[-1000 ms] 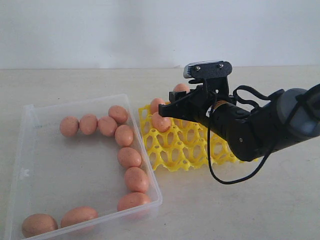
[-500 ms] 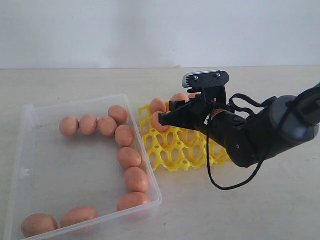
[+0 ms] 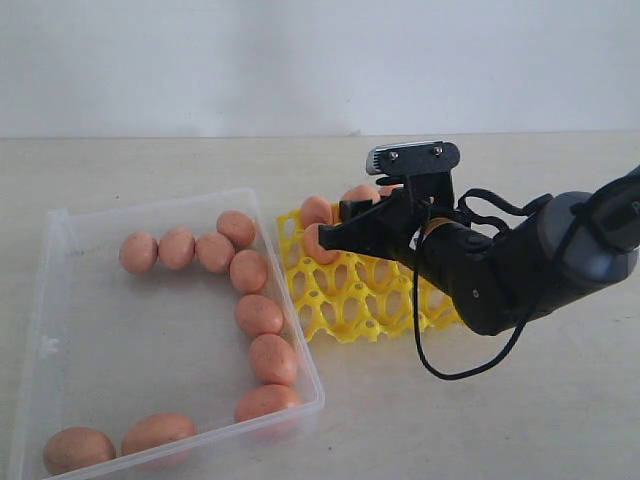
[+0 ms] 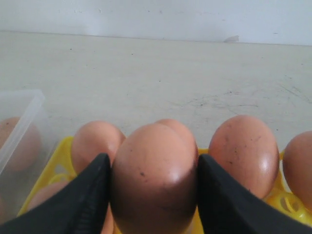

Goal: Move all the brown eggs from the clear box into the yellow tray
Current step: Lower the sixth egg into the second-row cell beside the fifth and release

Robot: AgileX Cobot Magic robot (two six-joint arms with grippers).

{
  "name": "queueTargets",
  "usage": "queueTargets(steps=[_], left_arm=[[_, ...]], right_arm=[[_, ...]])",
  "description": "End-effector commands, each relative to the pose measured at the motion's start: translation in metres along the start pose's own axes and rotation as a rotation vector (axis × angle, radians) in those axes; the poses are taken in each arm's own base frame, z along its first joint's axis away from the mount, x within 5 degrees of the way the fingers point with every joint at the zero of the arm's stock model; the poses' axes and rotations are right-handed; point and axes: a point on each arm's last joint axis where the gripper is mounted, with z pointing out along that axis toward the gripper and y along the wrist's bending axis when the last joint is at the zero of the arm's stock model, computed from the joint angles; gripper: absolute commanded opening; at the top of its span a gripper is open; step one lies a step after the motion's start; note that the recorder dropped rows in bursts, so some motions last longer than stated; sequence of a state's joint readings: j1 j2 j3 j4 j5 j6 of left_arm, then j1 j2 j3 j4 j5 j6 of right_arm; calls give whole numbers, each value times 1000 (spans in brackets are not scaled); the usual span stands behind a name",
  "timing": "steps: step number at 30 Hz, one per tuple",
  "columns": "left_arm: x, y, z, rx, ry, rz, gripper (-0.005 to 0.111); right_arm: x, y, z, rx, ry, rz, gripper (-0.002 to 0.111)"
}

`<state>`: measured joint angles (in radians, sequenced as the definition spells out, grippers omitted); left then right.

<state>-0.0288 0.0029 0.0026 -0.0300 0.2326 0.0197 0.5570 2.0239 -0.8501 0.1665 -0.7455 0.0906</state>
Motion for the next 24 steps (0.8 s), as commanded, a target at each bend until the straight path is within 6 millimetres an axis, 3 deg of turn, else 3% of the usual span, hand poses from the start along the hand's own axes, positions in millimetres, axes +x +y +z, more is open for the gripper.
queueTargets(steps=[1, 4, 12, 15, 24], left_arm=[[-1, 0, 0, 5, -7, -4, -4], [-1, 0, 0, 5, -7, -4, -4], [-1, 0, 0, 5, -7, -4, -4], [-1, 0, 0, 5, -7, -4, -4], [-1, 0, 0, 5, -7, -4, -4]], right_arm=[[-1, 0, 0, 1, -15, 1, 25], [-1, 0, 0, 1, -15, 1, 38], [0, -1, 0, 4, -7, 10, 41], [1, -1, 0, 7, 3, 12, 59], [-2, -1, -2, 7, 4, -5, 59]])
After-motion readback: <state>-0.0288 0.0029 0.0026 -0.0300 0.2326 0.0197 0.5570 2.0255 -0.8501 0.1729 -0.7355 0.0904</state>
